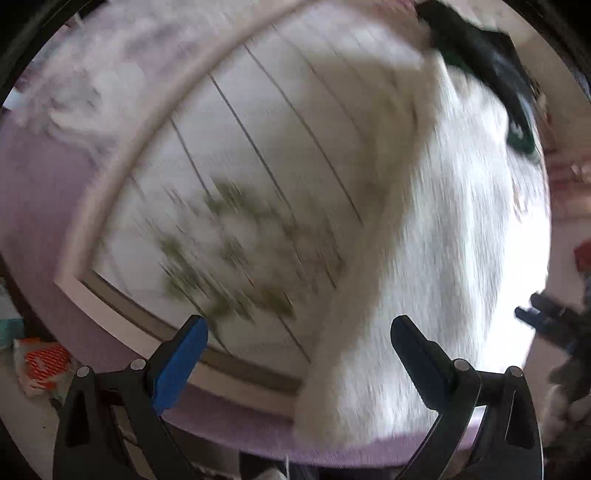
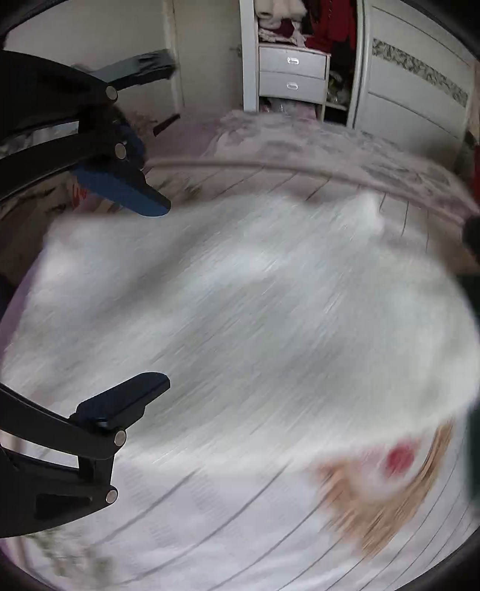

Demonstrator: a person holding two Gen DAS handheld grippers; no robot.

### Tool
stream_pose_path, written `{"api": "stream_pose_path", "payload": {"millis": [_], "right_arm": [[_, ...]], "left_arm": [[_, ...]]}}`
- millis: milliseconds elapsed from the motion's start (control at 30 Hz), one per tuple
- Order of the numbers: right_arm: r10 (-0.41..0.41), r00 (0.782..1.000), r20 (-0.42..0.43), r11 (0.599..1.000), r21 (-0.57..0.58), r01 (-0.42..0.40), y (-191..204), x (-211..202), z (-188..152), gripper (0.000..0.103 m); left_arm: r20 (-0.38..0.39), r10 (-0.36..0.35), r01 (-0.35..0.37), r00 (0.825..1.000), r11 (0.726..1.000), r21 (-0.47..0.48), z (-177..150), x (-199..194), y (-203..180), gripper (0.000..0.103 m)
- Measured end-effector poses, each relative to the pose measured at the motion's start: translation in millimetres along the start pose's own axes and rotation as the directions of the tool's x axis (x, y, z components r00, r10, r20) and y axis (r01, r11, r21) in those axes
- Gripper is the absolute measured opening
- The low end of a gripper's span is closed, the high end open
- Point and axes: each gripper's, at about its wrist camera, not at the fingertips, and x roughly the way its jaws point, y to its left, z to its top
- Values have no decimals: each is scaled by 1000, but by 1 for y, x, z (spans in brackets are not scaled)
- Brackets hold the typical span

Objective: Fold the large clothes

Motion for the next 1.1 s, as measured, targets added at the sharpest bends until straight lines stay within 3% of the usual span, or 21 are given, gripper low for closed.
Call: {"api": "stream_pose_path", "payload": {"millis": [100, 233, 333, 400, 433, 467, 500, 567, 600, 633, 667, 733, 833, 933, 1000, 1033, 1067, 1100], "right_arm": [[-20, 999, -47, 991, 132, 26, -60, -3, -64, 88], [61, 993, -103, 951, 307, -27, -123, 43, -108, 88], [156, 981, -114, 935, 337, -110, -135, 78, -113, 91], [170, 979, -117, 939, 320, -125, -133, 84, -108, 92], [188, 975, -120, 932, 335, -138, -131, 85, -105, 92], [204, 971, -125, 927, 343, -151, -130, 88, -102, 92], [227, 967, -119, 921, 348, -173, -128, 91, -99, 92], [309, 947, -83, 897, 356, -262, -121, 93, -88, 86], [330, 940, -83, 893, 349, -283, -116, 95, -86, 76], [331, 939, -95, 900, 332, -284, -110, 102, -83, 59], [322, 941, -101, 903, 331, -273, -107, 107, -84, 52], [363, 928, -83, 878, 365, -310, -111, 107, -87, 30], [422, 904, -69, 833, 422, -357, -110, 100, -104, 23], [490, 868, -85, 770, 508, -386, -110, 79, -143, 20], [531, 841, -109, 731, 560, -389, -109, 59, -179, 19], [561, 819, -119, 698, 600, -391, -109, 43, -205, 18], [594, 796, -118, 656, 643, -394, -109, 34, -223, 18], [637, 765, -99, 592, 698, -403, -110, 24, -243, 17]], "left_arm": [[-83, -46, 48, 995, 999, 26, -13, 36, -8, 102], [-132, -69, 79, 989, 994, 75, -12, 72, -23, 100], [-102, -81, 96, 991, 983, 154, -4, 81, -43, 100], [-91, -105, 121, 990, 974, 189, 2, 83, -55, 100], [-88, -122, 138, 989, 969, 204, 5, 84, -61, 93], [-78, -146, 160, 986, 962, 222, 6, 83, -68, 70], [-74, -146, 160, 986, 958, 238, 7, 82, -76, 65], [-60, -130, 142, 990, 954, 263, 7, 79, -86, 46], [-49, -124, 133, 991, 955, 263, 7, 78, -86, 42], [-46, -128, 136, 991, 957, 256, 4, 75, -84, 36], [-46, -147, 154, 988, 959, 240, 2, 71, -81, 31], [-51, -166, 173, 985, 962, 213, -1, 61, -75, 25], [-97, -190, 204, 977, 964, 173, -17, 36, -69, 17], [-210, -226, 253, 951, 961, 113, -43, 11, -63, 13], [-295, -267, 291, 917, 956, 41, -59, -6, -55, 13], [-324, -286, 303, 902, 953, 1, -65, -12, -53, 13], [-368, -318, 315, 874, 947, -71, -70, -19, -49, 12], [-390, -335, 313, 858, 942, -121, -71, -22, -46, 12]]}}
